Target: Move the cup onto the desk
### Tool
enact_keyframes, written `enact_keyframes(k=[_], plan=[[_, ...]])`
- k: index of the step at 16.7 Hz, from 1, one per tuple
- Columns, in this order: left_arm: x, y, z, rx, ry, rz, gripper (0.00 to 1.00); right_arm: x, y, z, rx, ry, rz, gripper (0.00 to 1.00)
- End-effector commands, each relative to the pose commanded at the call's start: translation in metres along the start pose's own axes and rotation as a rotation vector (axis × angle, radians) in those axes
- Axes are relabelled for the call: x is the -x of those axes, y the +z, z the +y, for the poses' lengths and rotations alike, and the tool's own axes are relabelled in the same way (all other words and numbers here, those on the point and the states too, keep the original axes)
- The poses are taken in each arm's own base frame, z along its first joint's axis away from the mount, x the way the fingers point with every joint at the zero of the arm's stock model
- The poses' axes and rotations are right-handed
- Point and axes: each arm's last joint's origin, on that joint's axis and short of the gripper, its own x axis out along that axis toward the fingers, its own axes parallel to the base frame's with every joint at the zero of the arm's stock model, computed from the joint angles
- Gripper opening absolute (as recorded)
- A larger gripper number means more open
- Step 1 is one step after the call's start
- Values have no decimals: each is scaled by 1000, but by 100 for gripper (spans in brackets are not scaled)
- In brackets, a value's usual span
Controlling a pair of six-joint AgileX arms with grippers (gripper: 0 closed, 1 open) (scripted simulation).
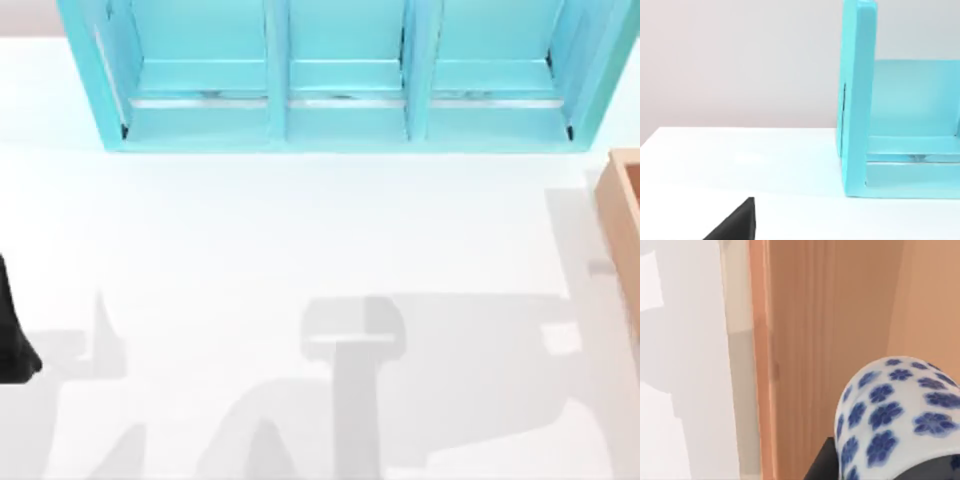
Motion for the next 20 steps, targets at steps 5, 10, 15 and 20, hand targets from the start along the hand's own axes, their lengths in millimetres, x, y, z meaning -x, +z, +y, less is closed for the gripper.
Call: enact_keyframes(k=[5, 10, 15, 20], plan=[[0, 0, 0, 0, 0, 0, 100, 13, -4, 11, 0, -1, -12, 0], [0, 0, 0, 0, 0, 0, 100, 14, -7, 29, -1, -6, -28, 0], [0, 0, 0, 0, 0, 0, 100, 16, -33, 113, 14, -6, -41, 0], [0, 0, 0, 0, 0, 0, 100, 12, -106, 199, 27, 5, -17, 0]])
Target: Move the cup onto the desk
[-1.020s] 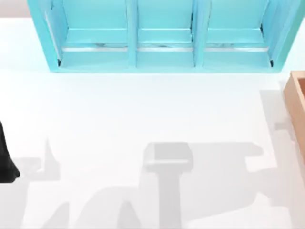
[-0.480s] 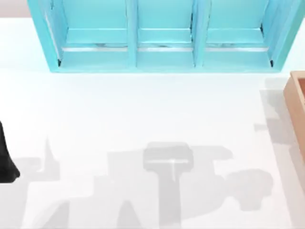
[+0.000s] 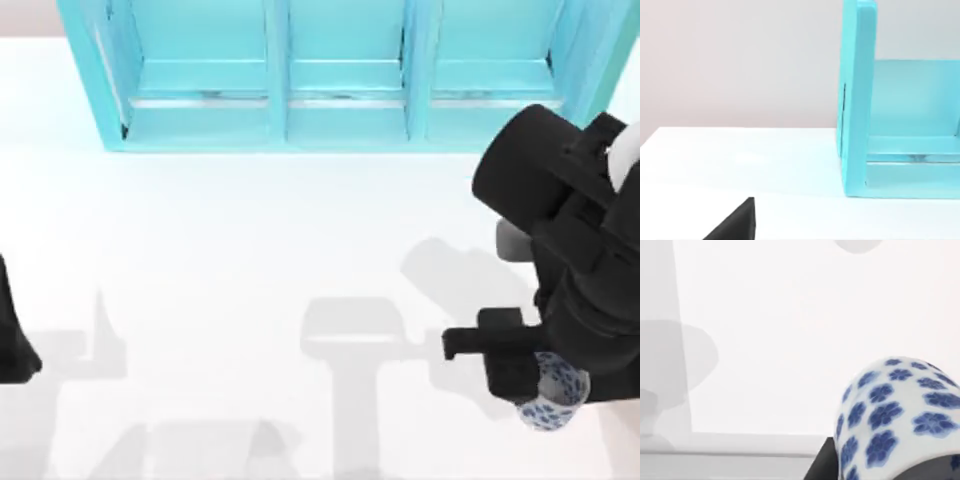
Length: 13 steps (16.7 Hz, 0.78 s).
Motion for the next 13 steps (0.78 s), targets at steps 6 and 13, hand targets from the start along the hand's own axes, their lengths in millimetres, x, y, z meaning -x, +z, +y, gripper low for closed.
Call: enact_keyframes(k=[6, 13], plan=[[0, 0, 0, 0, 0, 0, 100, 0, -47, 23, -19, -3, 3, 0], [0, 0, 0, 0, 0, 0, 100, -5, -46, 24, -27, -7, 7, 0]])
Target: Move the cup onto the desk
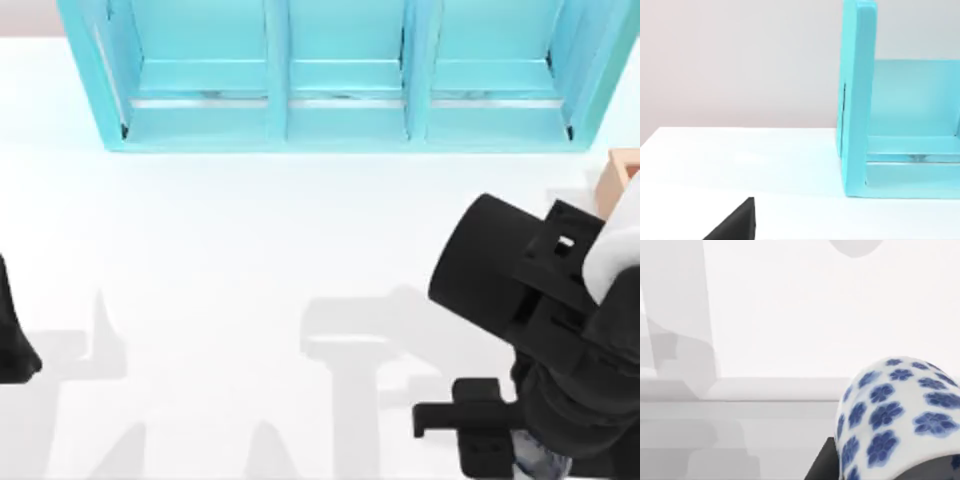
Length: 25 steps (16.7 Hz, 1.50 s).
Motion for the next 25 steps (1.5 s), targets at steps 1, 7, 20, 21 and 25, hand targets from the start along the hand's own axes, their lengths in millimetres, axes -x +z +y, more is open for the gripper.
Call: enact_keyframes(k=[1, 7, 20, 21, 25], plan=[[0, 0, 0, 0, 0, 0, 100, -6, 0, 0, 3, -3, 1, 0], [0, 0, 0, 0, 0, 0, 100, -57, 0, 0, 0, 4, -3, 0], [0, 0, 0, 0, 0, 0, 100, -60, 0, 0, -1, 2, -3, 68], [0, 0, 0, 0, 0, 0, 100, -60, 0, 0, -1, 2, -3, 75], [0, 0, 0, 0, 0, 0, 100, -60, 0, 0, -1, 2, -3, 100]])
